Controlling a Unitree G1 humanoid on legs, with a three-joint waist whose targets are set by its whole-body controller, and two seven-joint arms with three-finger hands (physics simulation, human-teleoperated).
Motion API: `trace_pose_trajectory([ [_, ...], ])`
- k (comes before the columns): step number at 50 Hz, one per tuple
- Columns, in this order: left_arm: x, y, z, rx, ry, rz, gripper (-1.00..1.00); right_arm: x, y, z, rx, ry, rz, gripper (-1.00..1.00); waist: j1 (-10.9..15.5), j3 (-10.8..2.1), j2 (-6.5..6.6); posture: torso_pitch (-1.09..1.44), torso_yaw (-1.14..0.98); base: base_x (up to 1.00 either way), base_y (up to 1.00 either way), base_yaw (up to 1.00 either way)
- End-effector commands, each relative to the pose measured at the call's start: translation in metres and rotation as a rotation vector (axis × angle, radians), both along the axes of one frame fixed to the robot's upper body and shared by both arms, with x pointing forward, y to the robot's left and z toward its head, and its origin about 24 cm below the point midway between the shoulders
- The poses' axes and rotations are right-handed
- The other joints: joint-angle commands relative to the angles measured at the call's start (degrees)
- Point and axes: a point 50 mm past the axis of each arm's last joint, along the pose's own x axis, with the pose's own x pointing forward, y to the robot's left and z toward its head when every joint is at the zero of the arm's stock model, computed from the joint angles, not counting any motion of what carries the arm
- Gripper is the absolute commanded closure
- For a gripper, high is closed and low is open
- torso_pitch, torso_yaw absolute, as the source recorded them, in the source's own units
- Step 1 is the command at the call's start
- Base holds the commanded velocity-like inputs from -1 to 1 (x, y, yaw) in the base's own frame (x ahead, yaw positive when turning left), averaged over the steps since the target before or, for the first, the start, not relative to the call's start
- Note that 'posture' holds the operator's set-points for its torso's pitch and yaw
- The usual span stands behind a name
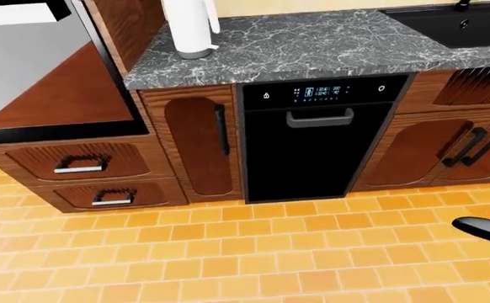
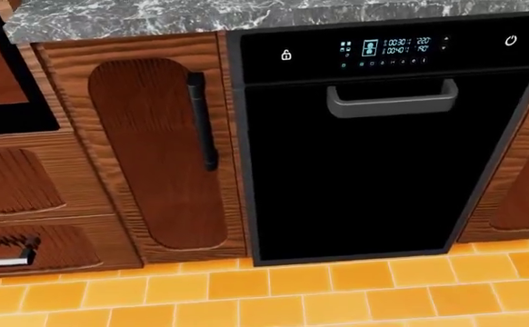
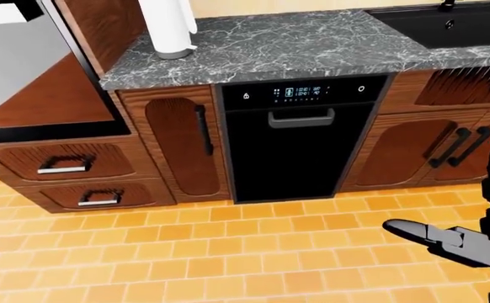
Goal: Close the lid of the electric kettle.
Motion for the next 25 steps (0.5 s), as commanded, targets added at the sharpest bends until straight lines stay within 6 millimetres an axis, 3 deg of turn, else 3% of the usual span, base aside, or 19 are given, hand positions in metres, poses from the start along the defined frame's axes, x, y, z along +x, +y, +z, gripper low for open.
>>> trace_pose_trajectory([
  [1,-0.0015,-0.0043,0.0111,0.06,-0.026,0.002,-1.0,-0.0034,0.0012,0.0086,-0.055,-0.038,-0.011,-1.0,0.0,-0.33,0.97,0.0,0.0,0.0,0.41,0.0],
  [8,-0.0008,-0.0049,0.0108,0.061,-0.022,-0.003,-1.0,-0.0042,0.0008,0.0083,-0.052,-0.037,-0.012,-1.0,-0.3,0.28,-3.31,0.0,0.0,0.0,0.41,0.0],
  [11,-0.0005,-0.0055,0.0105,0.062,-0.021,-0.005,-1.0,-0.0032,0.0008,0.0075,-0.051,-0.036,-0.012,-1.0,-0.4,-0.06,-6.37,0.0,0.0,0.0,0.41,0.0],
  [13,-0.0005,-0.0054,0.0105,0.061,-0.022,-0.005,-1.0,-0.002,-0.0002,0.0055,-0.05,-0.035,-0.012,-1.0,-1.0,-0.2,-5.31,0.0,0.0,0.0,0.4,0.0],
  [15,-0.0005,-0.0052,0.0103,0.06,-0.022,-0.005,-1.0,-0.0022,0.0,0.0058,-0.049,-0.036,-0.014,-1.0,-0.8,-0.64,-6.12,0.0,0.0,0.0,0.41,0.0],
  [18,-0.0012,-0.0048,0.0105,0.059,-0.023,-0.003,-1.0,-0.0023,-0.0002,0.0055,-0.05,-0.034,-0.016,-1.0,-0.6,-0.71,-5.4,0.0,0.0,0.0,0.41,0.0],
  [22,-0.001,-0.005,0.0109,0.06,-0.023,-0.004,-1.0,-0.003,-0.0002,0.0059,-0.05,-0.035,-0.017,-1.0,-0.8,-0.2,-2.0,0.0,0.0,0.0,0.41,0.0],
  [23,-0.0011,-0.0051,0.0109,0.06,-0.024,-0.005,-1.0,-0.0028,-0.0005,0.0054,-0.05,-0.034,-0.017,-1.0,-0.8,-0.52,-0.44,0.0,0.0,0.0,0.41,0.0],
  [24,-0.0009,-0.0052,0.0107,0.06,-0.022,-0.005,-1.0,-0.0027,-0.0003,0.0052,-0.049,-0.033,-0.017,-1.0,-0.7,-1.3,2.29,0.0,0.0,0.0,0.41,0.0],
  [25,-0.0011,-0.0052,0.0113,0.06,-0.024,-0.005,-1.0,-0.0024,-0.0003,0.005,-0.049,-0.033,-0.017,-1.0,-0.5,-1.33,1.39,0.0,0.0,0.0,0.41,0.0],
])
